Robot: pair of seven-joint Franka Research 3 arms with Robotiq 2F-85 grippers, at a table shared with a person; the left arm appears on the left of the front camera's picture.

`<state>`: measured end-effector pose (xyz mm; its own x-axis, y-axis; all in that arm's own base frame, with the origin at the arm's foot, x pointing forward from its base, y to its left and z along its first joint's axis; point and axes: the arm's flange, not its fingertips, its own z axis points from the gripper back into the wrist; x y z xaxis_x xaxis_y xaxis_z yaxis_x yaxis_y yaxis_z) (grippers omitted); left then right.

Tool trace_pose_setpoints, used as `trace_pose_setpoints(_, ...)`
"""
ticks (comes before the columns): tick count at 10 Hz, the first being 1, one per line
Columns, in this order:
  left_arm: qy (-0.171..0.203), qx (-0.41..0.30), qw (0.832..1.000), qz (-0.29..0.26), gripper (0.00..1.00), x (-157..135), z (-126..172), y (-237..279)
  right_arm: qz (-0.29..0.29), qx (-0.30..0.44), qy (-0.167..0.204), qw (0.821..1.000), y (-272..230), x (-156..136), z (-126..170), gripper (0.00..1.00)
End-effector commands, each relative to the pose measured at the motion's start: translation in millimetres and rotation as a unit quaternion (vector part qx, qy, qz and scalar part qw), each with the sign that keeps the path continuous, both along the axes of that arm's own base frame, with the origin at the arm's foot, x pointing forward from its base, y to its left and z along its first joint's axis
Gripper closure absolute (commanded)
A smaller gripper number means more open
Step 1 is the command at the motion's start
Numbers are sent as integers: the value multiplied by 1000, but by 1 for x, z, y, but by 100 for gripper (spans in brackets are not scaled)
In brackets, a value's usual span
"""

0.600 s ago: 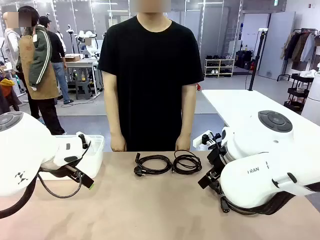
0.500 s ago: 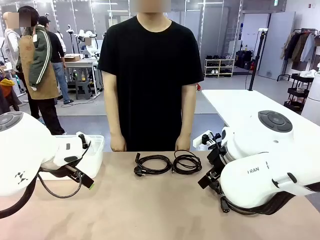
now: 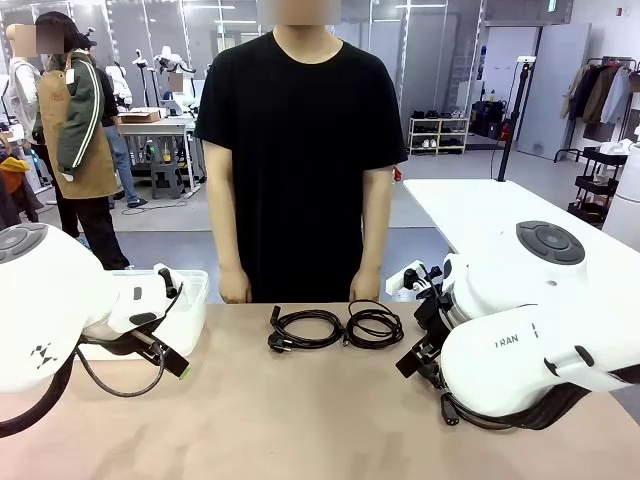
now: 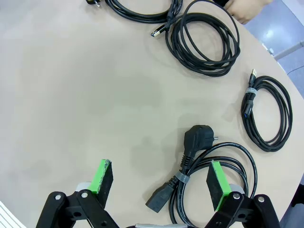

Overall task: Organize and store the cables.
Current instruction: Place the Power Cable into the Organizing box.

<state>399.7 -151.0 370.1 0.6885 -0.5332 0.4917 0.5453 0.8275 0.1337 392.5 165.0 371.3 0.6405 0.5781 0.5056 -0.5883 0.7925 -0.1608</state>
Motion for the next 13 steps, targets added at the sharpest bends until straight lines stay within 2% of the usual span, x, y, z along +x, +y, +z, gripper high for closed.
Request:
trace_pose_setpoints(1, -2, -1, 1000, 1, 0, 1, 2, 0, 0, 1, 0, 1000, 1, 1, 0, 0)
trace_pose_setpoints(5, 0, 0, 1000, 0, 0, 0, 0, 0, 0, 0, 0, 1000, 0, 0, 0, 0)
trace_pose_setpoints(6, 7, 5, 999, -31, 0, 4, 23, 2, 12, -6, 9, 1000, -11, 7, 19, 0)
trace_pose_setpoints(7, -4, 27, 999, -30, 0, 6, 44, 8, 18, -2, 22, 1000, -22, 13, 40, 0)
trace_pose_setpoints(8, 15, 8, 998, -58, 0, 1, 66, 17, 21, 8, 29, 999, -35, 15, 63, 0)
trace_pose_setpoints(9, 54, -10, 993, -104, 0, -7, 93, 33, 53, 35, 53, 997, -56, 13, 92, 0)
trace_pose_setpoints(10, 80, -15, 985, -150, 0, -17, 114, 51, 80, 34, 74, 993, -75, 7, 113, 0)
trace_pose_setpoints(11, 84, -23, 977, -193, 0, -28, 133, 72, 106, 31, 79, 991, -95, -1, 131, 0)
trace_pose_setpoints(12, 72, -44, 974, -210, 0, -41, 152, 97, 122, 19, 70, 990, -117, -15, 146, 0)
trace_pose_setpoints(13, 64, -68, 973, -211, 0, -53, 165, 124, 123, 18, 43, 991, -139, -32, 160, 0)
